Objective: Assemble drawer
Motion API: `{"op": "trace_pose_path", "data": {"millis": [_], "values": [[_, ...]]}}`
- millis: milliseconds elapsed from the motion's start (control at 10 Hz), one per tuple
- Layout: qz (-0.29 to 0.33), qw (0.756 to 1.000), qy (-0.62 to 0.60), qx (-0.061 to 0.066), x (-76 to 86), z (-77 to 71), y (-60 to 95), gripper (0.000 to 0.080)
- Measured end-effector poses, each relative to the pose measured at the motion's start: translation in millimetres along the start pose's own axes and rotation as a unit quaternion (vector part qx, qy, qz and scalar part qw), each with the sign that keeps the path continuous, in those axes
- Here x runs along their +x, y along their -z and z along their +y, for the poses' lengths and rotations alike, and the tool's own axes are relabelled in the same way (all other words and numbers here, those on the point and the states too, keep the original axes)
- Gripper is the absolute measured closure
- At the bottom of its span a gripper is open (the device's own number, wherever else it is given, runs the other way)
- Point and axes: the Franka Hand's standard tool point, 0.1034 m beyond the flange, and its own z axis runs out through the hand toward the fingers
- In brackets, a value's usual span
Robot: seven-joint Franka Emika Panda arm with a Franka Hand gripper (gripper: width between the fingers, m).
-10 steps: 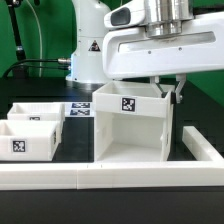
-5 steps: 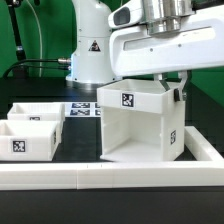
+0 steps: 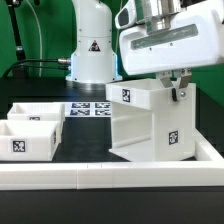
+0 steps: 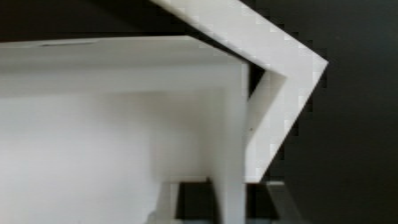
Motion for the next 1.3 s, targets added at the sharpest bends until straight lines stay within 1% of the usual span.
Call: {"op": "trace_pose_path", "data": {"millis": [100,300,400,500,600,1100,1300], "values": [[-0.003,1.000,-0.014,0.002,-0.8,-0.6,0.2,0.0752],[-0.010,0.997,-0.078,0.007,-2.7,-1.2,-0.1,0.0752],[-0.019,0.979,-0.202,0.011,-0.6,3.8,-2.4,0.0752],[-0.028,0.971,-0.238,-0.001,1.8,5.1,-4.9,0.0752],[-0.032,0.968,-0.248,-0.003,3.8,2.2,-6.9,0.0752],[-0.035,0.968,-0.249,-0.002,2.6,0.4,-7.3,0.0752],[-0.038,0.970,-0.239,-0.001,-0.2,-9.1,-10.8,0.0752]]}}
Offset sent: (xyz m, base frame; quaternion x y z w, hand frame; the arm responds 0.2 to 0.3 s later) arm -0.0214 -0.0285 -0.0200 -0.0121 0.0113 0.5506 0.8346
